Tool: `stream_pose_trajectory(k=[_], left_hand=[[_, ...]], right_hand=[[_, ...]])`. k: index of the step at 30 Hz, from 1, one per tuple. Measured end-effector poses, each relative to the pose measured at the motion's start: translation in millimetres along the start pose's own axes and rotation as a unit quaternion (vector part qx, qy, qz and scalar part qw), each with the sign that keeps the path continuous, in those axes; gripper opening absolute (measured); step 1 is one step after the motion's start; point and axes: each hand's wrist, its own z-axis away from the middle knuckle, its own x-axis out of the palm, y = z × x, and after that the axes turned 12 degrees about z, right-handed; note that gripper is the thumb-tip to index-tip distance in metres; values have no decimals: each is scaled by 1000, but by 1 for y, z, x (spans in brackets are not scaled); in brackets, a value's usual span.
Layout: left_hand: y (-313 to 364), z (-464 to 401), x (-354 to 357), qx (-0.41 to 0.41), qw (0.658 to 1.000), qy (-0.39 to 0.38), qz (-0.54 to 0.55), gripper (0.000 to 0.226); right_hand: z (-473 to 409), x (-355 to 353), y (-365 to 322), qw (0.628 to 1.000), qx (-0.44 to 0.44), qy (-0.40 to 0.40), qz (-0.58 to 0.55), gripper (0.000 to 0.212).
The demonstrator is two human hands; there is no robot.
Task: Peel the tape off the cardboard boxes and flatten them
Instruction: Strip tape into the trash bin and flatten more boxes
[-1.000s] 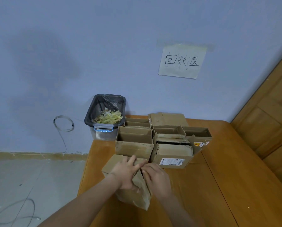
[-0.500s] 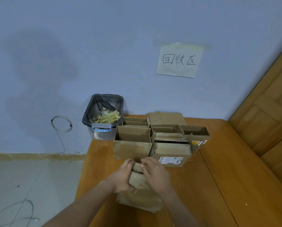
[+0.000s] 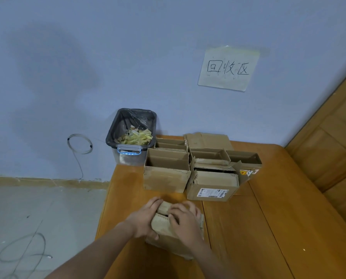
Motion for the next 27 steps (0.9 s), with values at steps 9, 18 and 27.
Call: stream_pose_trajectory(k=[9, 18, 27], left_hand=[[-2, 1, 6, 6, 1000, 6, 6, 119], [-7, 2, 6, 10, 1000, 4, 13, 119], [-7, 2, 8, 10, 1000, -3, 22, 118]], right_hand=[[-25, -6, -27, 990, 111, -51, -68, 20], [-23, -14, -27, 959, 183, -29, -212, 24], [-18, -2, -15, 978, 154, -23, -137, 11]])
